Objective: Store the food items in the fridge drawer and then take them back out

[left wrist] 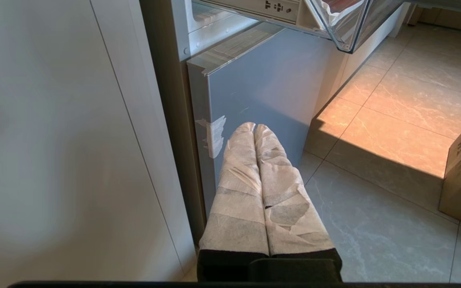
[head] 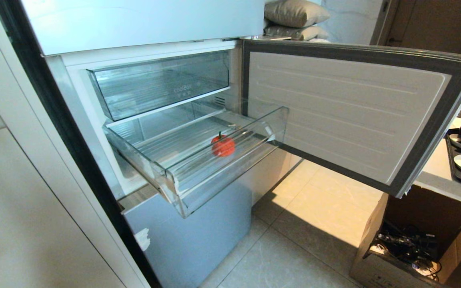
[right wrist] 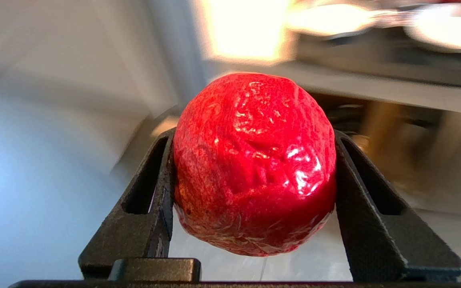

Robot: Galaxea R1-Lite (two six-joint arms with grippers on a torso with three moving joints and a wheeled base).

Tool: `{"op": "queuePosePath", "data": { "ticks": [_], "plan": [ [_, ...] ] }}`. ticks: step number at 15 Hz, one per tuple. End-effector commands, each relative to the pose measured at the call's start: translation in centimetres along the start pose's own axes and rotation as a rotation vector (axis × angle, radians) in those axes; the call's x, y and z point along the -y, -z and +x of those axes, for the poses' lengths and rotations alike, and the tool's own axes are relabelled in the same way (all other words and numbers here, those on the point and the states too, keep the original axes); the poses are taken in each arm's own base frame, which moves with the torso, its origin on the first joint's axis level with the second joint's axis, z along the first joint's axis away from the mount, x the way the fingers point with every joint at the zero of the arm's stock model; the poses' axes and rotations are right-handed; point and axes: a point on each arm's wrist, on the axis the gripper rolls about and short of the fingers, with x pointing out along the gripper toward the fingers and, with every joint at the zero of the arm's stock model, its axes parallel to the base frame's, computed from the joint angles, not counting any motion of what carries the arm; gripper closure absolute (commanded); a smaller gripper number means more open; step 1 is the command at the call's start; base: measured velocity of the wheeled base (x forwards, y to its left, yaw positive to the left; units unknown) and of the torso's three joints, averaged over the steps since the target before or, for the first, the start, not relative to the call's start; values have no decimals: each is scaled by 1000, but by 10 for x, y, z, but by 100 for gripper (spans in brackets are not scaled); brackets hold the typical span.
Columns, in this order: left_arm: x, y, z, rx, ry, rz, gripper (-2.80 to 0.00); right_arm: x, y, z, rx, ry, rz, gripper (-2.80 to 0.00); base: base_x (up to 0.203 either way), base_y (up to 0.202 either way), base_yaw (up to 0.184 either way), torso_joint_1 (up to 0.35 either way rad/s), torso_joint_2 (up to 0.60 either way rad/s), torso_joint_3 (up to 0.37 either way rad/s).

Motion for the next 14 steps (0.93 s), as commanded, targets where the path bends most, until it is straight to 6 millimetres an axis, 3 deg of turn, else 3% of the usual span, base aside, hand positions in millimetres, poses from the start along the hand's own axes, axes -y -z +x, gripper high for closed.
{"op": "queuePosePath", "data": {
  "ticks": [1,4,7,10,14],
  "plan": [
    [0,0,0,-3,0,0,0,28,-1,25,21,209,63,0,0,0,0,0,0,0],
    [0,0,0,-3,0,0,0,66,3,73,15,368,113,0,0,0,0,0,0,0],
    [0,0,0,-3,0,0,0,119,6,114,92,500,140,0,0,0,0,0,0,0],
    [0,0,0,-3,0,0,0,178,-10,132,165,547,152,0,0,0,0,0,0,0],
    [0,0,0,-3,0,0,0,215,-15,153,182,550,160,0,0,0,0,0,0,0]
  ]
}}
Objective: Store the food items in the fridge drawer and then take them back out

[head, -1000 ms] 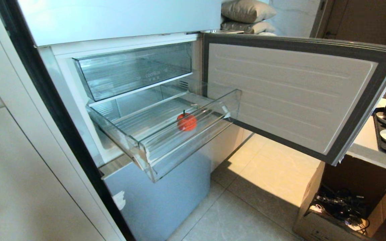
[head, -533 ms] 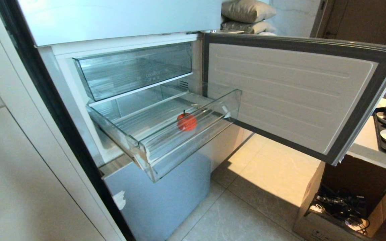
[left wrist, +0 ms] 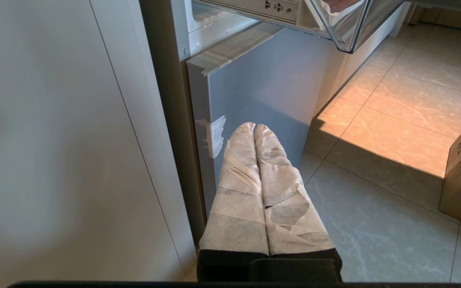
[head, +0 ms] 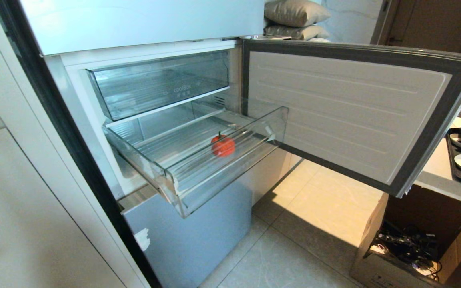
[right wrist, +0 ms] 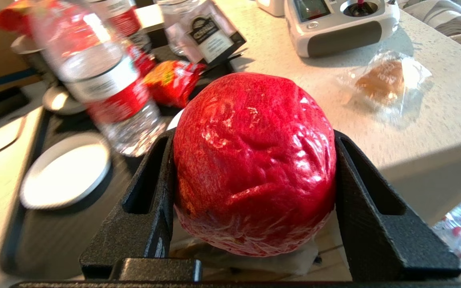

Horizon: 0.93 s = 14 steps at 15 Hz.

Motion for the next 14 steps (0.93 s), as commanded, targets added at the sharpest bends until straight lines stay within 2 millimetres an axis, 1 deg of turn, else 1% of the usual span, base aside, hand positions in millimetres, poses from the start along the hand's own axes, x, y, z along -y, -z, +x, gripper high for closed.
{"op": "queuePosePath", "data": {
  "ticks": [1,4,5,7,9,12,14],
  "plan": [
    [0,0,0,-3,-1,0,0,10,15,34,-42,-10,13,0,0,0,0,0,0,0],
    [0,0,0,-3,-1,0,0,8,16,71,-28,-98,33,0,0,0,0,0,0,0],
    [0,0,0,-3,-1,0,0,5,19,86,-18,-114,41,0,0,0,0,0,0,0],
    [0,0,0,-3,-1,0,0,-2,28,106,-21,-140,49,0,0,0,0,0,0,0],
    [0,0,0,-3,-2,0,0,-11,36,122,-23,-160,49,0,0,0,0,0,0,0],
    [0,0,0,-3,-1,0,0,-17,47,142,-20,-168,48,0,0,0,0,0,0,0],
    [0,0,0,-3,-1,0,0,-24,59,153,-36,-184,52,0,0,0,0,0,0,0]
  ]
}}
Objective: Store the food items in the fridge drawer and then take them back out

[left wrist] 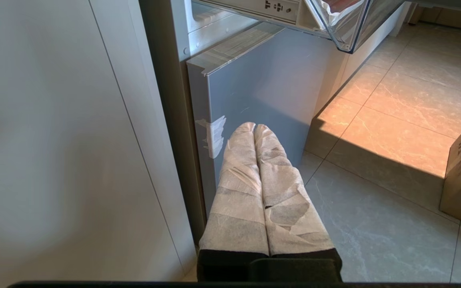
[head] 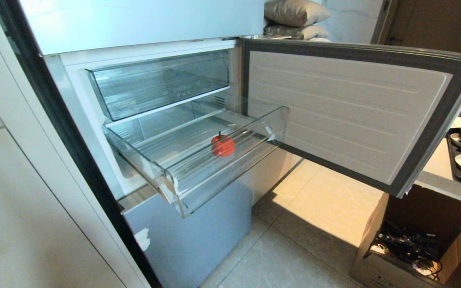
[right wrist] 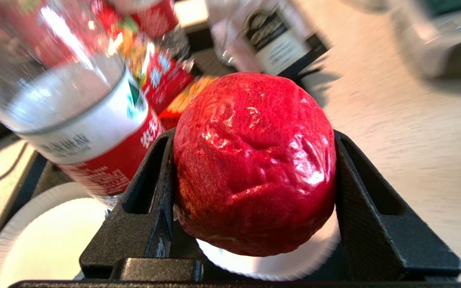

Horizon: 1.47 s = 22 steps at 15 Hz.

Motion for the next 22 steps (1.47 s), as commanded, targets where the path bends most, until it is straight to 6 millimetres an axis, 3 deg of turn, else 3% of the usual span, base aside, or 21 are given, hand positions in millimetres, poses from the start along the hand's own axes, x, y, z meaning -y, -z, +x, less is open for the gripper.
{"op": "queuePosePath", "data": {
  "ticks": [1,4,9,10,15,21,22],
  "plan": [
    [0,0,0,-3,-1,0,0,-1,24,18,-37,-13,14,0,0,0,0,0,0,0],
    [0,0,0,-3,-1,0,0,-5,37,31,-48,-24,19,0,0,0,0,0,0,0],
    [0,0,0,-3,-1,0,0,-11,42,30,-67,-30,40,-9,0,0,0,0,0,0],
    [0,0,0,-3,-1,0,0,-11,43,30,-70,-27,45,-280,0,0,0,0,0,0],
    [0,0,0,-3,-1,0,0,-15,29,17,-48,-10,69,-280,0,0,0,0,0,0],
    [0,0,0,-3,-1,0,0,-33,-16,-30,10,-37,64,-280,0,0,0,0,0,0],
    [0,0,0,-3,-1,0,0,-35,-22,-38,20,-42,62,0,0,0,0,0,0,0]
  ]
}}
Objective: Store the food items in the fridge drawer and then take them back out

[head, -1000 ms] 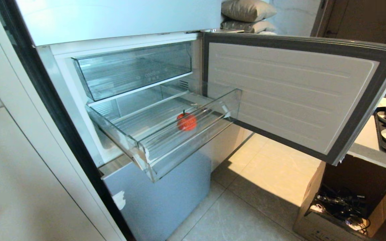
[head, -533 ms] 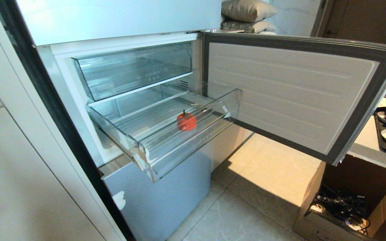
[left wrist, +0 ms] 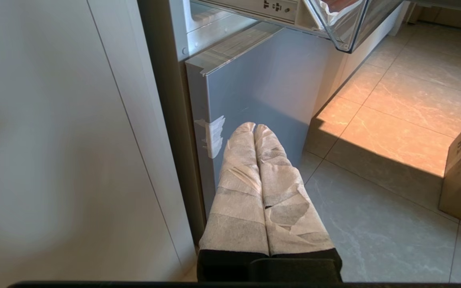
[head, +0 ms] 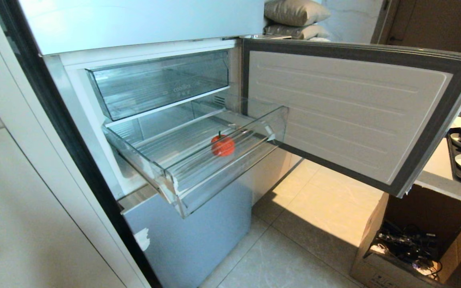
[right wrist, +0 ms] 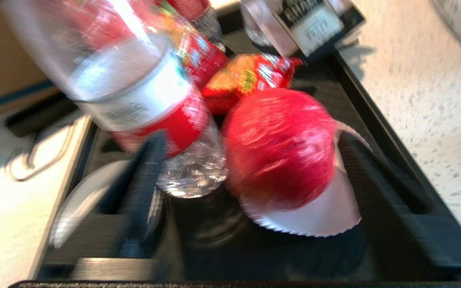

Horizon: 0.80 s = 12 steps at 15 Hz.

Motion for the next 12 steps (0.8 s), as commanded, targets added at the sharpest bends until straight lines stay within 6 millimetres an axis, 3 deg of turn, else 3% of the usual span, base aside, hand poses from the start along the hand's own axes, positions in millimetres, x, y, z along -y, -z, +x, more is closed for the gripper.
{"op": "queuePosePath", "data": {
  "ticks": [1,7,12],
  "plan": [
    [0,0,0,-3,-1,0,0,-13,-28,-27,62,-28,-9,0,0,0,0,0,0,0],
    [0,0,0,-3,-1,0,0,-39,-62,-111,122,-112,-24,0,0,0,0,0,0,0],
    [0,0,0,-3,-1,0,0,-62,-52,-196,107,-247,-36,0,0,0,0,0,0,0]
  ]
}}
